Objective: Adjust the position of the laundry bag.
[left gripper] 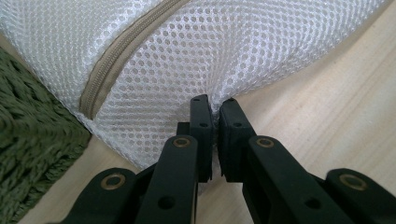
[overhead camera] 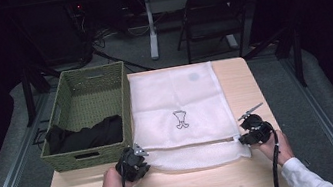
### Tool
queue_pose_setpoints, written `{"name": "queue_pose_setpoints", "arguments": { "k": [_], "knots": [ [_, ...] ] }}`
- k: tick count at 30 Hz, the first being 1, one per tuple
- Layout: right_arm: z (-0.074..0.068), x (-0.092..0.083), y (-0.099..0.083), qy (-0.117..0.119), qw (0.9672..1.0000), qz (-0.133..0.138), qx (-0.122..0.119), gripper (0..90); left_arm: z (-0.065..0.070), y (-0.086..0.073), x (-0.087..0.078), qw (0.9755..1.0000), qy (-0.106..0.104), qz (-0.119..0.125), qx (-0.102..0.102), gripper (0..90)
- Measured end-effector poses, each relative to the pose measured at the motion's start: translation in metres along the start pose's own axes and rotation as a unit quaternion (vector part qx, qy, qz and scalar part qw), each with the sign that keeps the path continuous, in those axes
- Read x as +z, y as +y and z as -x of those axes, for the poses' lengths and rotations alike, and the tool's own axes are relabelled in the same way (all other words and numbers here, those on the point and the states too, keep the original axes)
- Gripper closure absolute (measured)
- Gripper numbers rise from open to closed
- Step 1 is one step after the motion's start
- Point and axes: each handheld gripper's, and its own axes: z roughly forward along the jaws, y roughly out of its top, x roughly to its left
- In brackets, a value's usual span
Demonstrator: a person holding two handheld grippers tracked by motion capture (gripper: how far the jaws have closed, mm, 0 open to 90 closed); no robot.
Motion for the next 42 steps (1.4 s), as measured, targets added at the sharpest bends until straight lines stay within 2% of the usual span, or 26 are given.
{"name": "queue_pose_setpoints", "arguments": {
  "k": [3, 10, 17, 18, 24, 29, 36, 42],
  "knots": [
    [-0.003, -0.002, -0.003, 0.005, 1.0, -0.003, -0.003, 80.9, 0.002, -0.003, -0.002, 1.0, -0.005, -0.004, 0.006, 85.8],
    [-0.01, -0.006, -0.008, 0.012, 0.9998, -0.013, -0.009, 81.1, 0.003, -0.008, -0.007, 0.9998, -0.018, -0.009, 0.004, 85.8],
    [-0.017, -0.009, -0.012, 0.012, 0.9996, -0.021, -0.016, 81.1, 0.003, -0.013, -0.01, 0.9993, -0.028, -0.021, 0.01, 85.8],
    [-0.017, -0.009, -0.013, 0.015, 0.9994, -0.02, -0.024, 81.1, 0.004, -0.014, -0.011, 0.9993, -0.031, -0.019, 0.008, 85.8],
    [-0.023, -0.013, -0.019, 0.023, 0.9991, -0.025, -0.024, 81.2, 0.006, -0.019, -0.014, 0.9989, -0.037, -0.026, 0.011, 85.7],
    [-0.028, -0.015, -0.022, 0.024, 0.9989, -0.026, -0.031, 81.2, 0.007, -0.023, -0.017, 0.9984, -0.046, -0.033, 0.008, 85.6],
    [-0.034, -0.019, -0.03, 0.039, 0.998, -0.032, -0.038, 81.1, 0.009, -0.032, -0.022, 0.9978, -0.055, -0.036, 0.003, 85.2],
    [-0.037, -0.018, -0.031, 0.037, 0.9977, -0.037, -0.044, 80.4, 0.009, -0.035, -0.024, 0.9976, -0.057, -0.039, 0.003, 82.4]
  ]
}}
